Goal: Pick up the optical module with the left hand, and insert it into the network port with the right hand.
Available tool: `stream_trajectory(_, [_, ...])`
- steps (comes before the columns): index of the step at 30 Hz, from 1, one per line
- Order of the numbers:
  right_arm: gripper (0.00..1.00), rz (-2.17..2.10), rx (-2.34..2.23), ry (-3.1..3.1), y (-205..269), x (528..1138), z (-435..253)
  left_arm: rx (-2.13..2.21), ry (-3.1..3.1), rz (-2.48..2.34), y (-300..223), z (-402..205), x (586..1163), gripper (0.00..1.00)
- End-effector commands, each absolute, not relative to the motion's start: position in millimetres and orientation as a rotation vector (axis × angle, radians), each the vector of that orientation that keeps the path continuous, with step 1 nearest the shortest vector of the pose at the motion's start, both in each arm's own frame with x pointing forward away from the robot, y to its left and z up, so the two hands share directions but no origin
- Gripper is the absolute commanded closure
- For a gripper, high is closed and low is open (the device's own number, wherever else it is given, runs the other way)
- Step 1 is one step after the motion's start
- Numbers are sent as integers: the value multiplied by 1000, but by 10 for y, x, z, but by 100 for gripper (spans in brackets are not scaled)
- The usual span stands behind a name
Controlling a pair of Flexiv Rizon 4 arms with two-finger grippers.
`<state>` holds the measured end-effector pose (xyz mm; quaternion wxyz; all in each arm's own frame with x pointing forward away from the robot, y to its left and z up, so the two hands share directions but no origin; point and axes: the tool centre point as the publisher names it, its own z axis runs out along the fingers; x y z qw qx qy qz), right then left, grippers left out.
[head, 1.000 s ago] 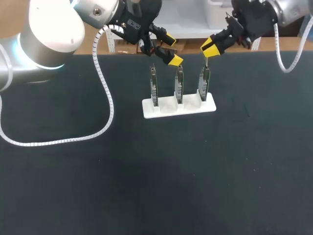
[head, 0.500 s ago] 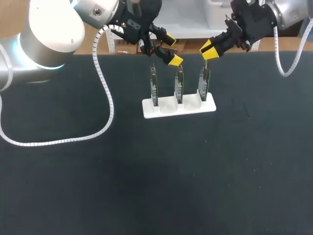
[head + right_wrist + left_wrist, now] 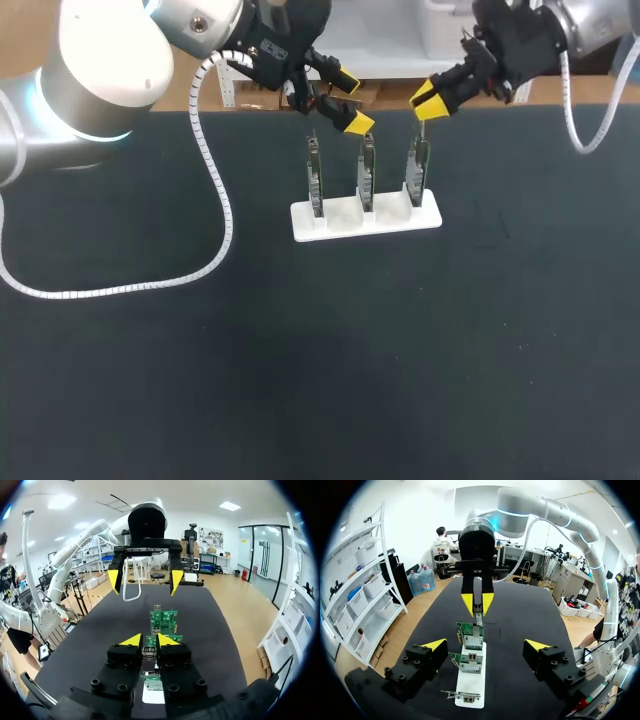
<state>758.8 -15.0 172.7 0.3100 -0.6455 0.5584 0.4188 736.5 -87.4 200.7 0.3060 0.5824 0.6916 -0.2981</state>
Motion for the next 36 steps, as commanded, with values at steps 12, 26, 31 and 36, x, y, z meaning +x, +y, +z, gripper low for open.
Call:
stream_trajectory(12, [100,1091,-1733,1451,-145,7688,1768,1544,1835,-786,-878,2012,7368,0])
stream_trajectory(26, [100,1089,-1711,1438,-114,7649,1681,1544,1835,-786,-878,2012,7368,0])
stream_trajectory(31, [100,1044,-1721,1415,-137,7626,1715,1544,1835,-786,-878,2012,7368,0])
stream_trajectory(36, [100,1036,-1708,1396,-136,7602,1683,1544,1835,-786,-878,2012,7368,0])
